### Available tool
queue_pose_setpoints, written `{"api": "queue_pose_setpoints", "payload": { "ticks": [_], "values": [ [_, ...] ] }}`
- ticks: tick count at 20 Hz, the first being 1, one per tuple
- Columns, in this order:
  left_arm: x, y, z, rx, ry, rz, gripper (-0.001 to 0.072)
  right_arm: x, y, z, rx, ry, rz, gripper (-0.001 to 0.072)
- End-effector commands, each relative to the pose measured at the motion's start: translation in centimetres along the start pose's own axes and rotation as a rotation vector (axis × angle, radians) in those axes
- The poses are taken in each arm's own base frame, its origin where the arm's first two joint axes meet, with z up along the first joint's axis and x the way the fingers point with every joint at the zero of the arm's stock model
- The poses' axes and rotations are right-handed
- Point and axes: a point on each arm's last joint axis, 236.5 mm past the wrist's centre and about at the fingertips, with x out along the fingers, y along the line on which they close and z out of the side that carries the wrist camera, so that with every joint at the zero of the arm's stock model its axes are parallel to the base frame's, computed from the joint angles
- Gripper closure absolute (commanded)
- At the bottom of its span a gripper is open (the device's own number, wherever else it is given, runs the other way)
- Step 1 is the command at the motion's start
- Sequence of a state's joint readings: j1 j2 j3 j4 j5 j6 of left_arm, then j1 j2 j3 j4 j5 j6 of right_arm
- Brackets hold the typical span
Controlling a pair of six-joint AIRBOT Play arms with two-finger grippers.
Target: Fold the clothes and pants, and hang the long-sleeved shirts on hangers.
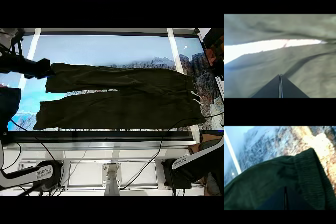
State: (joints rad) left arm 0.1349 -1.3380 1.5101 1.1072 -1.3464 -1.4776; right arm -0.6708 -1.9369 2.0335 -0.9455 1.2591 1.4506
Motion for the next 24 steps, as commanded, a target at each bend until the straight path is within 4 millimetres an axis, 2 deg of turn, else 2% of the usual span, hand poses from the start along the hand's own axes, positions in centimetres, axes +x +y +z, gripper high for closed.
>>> {"api": "queue_pose_setpoints", "payload": {
  "ticks": [1,4,9,13,14,16,17,20,24],
  "values": [
    [0.2,3.0,-3.9,-0.049,0.053,0.101,0.0702,-1.8,4.4,-1.7,-0.027,0.064,0.138,0.0685],
    [0.0,5.2,-7.1,-0.217,-0.027,0.133,0.0702,-1.5,8.7,-4.6,-0.08,0.163,0.316,0.0685],
    [-1.4,8.8,-14.0,-0.549,-0.18,0.179,0.0701,1.0,12.4,-5.8,-0.121,0.177,0.345,0.0684],
    [-1.9,11.1,-17.8,-0.79,-0.309,0.194,0.07,2.3,15.4,-6.8,-0.169,0.183,0.364,0.0684],
    [-1.6,11.5,-18.9,-0.807,-0.306,0.203,0.0659,2.6,16.0,-7.1,-0.181,0.186,0.369,0.0684],
    [-0.3,11.6,-21.1,-0.86,-0.264,0.204,0.0283,2.9,16.8,-7.6,-0.202,0.191,0.377,0.0684],
    [0.5,11.6,-22.5,-0.915,-0.222,0.206,0.0234,3.0,17.1,-7.7,-0.206,0.192,0.379,0.0684],
    [2.6,12.1,-25.3,-0.961,-0.156,0.224,0.0236,3.0,17.2,-7.8,-0.208,0.195,0.381,0.0684],
    [3.9,13.2,-26.4,-1.044,-0.179,0.234,0.0236,3.0,17.2,-7.8,-0.208,0.196,0.381,0.0683]
  ]
}}
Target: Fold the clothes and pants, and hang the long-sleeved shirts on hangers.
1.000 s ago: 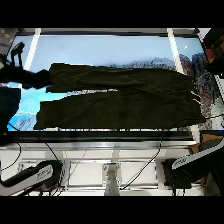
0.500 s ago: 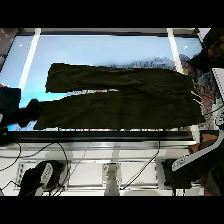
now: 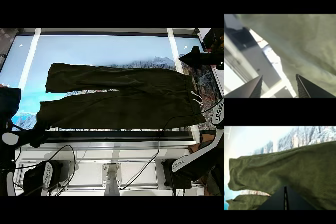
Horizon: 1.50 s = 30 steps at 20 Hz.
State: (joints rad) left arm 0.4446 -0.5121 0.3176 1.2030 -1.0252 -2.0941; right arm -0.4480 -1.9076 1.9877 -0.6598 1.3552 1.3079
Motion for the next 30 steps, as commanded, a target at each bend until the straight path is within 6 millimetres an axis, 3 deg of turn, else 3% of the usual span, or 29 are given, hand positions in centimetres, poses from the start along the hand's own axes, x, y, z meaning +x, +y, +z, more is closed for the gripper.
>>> {"api": "queue_pose_setpoints", "payload": {
  "ticks": [1,3,7,16,24,30],
  "values": [
    [1.4,1.3,0.2,-0.093,-0.029,0.001,0.0236,0.2,0.2,-0.1,-0.003,0.003,0.004,0.0684],
    [1.9,1.2,1.0,-0.131,-0.072,-0.023,0.0238,0.2,0.3,-0.3,-0.003,0.011,0.007,0.0684],
    [1.3,-0.9,4.3,-0.138,-0.208,-0.123,0.0239,0.2,0.3,-0.4,-0.003,0.016,0.008,0.0684],
    [2.9,0.9,2.5,-0.173,-0.152,-0.089,0.024,0.2,0.3,-0.4,-0.003,0.015,0.007,0.0684],
    [6.0,-0.9,3.3,-0.218,-0.116,-0.176,0.0255,0.2,0.3,-0.4,-0.003,0.015,0.007,0.0684],
    [7.0,-0.3,5.1,-0.262,-0.172,-0.165,0.0255,0.2,0.4,-0.4,-0.002,0.015,0.012,0.0683]
  ]
}}
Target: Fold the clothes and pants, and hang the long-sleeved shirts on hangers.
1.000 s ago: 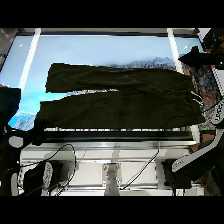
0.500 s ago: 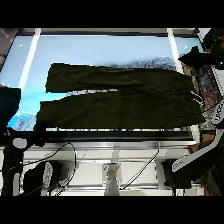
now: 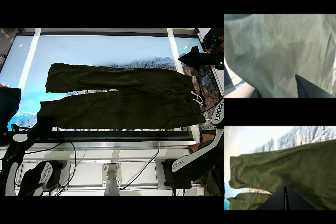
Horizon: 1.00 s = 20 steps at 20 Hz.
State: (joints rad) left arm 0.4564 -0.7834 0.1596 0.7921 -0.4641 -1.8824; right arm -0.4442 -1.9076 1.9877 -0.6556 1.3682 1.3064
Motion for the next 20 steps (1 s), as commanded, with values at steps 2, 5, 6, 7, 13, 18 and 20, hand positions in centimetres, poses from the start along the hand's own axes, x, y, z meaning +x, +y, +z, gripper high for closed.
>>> {"api": "queue_pose_setpoints", "payload": {
  "ticks": [2,5,6,7,13,18,20],
  "values": [
    [0.4,-0.3,1.3,-0.008,-0.047,-0.013,0.0256,0.0,0.1,0.0,0.001,0.0,0.004,0.0683],
    [0.1,-1.6,1.9,0.051,-0.06,-0.036,0.0399,0.0,0.1,0.0,0.001,0.0,0.003,0.0683],
    [0.0,-2.2,2.2,0.055,-0.067,-0.047,0.0448,0.0,0.1,0.0,0.001,0.0,0.003,0.0683],
    [-0.2,-2.9,2.4,0.077,-0.069,-0.057,0.0528,0.0,0.1,0.0,0.001,0.0,0.003,0.0683],
    [-0.9,-5.6,2.6,0.249,-0.065,-0.097,0.07,-0.5,-2.3,-1.8,-0.002,0.075,-0.087,0.0685],
    [-0.4,-7.4,-1.0,0.36,-0.008,-0.135,0.0701,-4.5,-6.2,-4.2,0.128,0.158,-0.151,0.0684],
    [-0.3,-8.3,-1.6,0.399,-0.024,-0.161,0.0701,-7.0,-7.5,-5.0,0.169,0.173,-0.178,0.0685]
  ]
}}
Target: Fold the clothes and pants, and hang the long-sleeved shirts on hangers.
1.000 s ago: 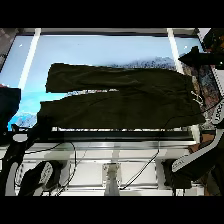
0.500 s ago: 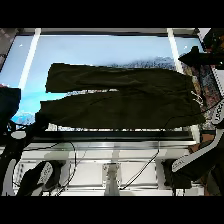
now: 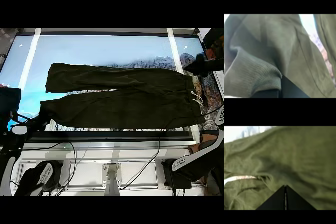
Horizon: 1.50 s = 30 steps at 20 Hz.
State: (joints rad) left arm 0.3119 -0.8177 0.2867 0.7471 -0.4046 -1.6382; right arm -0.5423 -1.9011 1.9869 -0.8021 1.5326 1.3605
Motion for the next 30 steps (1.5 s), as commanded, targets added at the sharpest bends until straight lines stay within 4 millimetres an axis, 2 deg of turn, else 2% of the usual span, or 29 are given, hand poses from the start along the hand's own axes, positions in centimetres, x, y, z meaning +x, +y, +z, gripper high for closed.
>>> {"api": "queue_pose_setpoints", "payload": {
  "ticks": [1,5,9,13,18,21,22,23,24,27,29,30],
  "values": [
    [0.3,-2.0,-0.5,0.076,-0.025,-0.042,0.0702,-3.5,-3.5,-2.2,0.093,0.056,-0.063,0.0684],
    [0.4,-2.7,-0.3,0.1,-0.052,-0.056,0.0702,-7.4,-6.5,-4.1,0.198,0.015,-0.105,0.0685],
    [0.4,-2.6,-0.3,0.109,-0.053,-0.054,0.0702,-9.2,-9.4,-8.7,0.335,-0.005,-0.104,0.0685],
    [0.4,-2.6,-0.3,0.109,-0.053,-0.054,0.0702,-9.0,-12.1,-15.1,0.473,-0.069,-0.107,0.0685],
    [0.4,-2.6,-0.3,0.109,-0.053,-0.054,0.0702,-7.5,-14.6,-23.7,0.721,-0.174,-0.074,0.0685],
    [0.4,-2.6,-0.3,0.108,-0.053,-0.054,0.0702,-6.0,-16.1,-25.9,0.88,-0.283,-0.064,0.0682],
    [0.4,-2.6,-0.3,0.108,-0.052,-0.054,0.0702,-5.2,-16.5,-26.6,0.941,-0.286,-0.07,0.0596],
    [0.4,-2.6,-0.3,0.108,-0.052,-0.054,0.0702,-4.6,-16.8,-27.2,0.995,-0.287,-0.073,0.0387],
    [0.4,-2.6,-0.3,0.108,-0.052,-0.054,0.0702,-4.0,-16.9,-27.6,1.007,-0.282,-0.075,0.0313],
    [0.4,-2.6,-0.3,0.108,-0.052,-0.054,0.0702,-3.7,-17.1,-27.3,1.003,-0.289,-0.084,0.0295],
    [0.4,-2.6,-0.3,0.109,-0.052,-0.054,0.0702,-3.9,-18.2,-26.6,0.998,-0.337,-0.122,0.0289],
    [0.4,-2.6,-0.3,0.109,-0.052,-0.054,0.0702,-4.1,-18.7,-26.3,0.996,-0.359,-0.139,0.024]
  ]
}}
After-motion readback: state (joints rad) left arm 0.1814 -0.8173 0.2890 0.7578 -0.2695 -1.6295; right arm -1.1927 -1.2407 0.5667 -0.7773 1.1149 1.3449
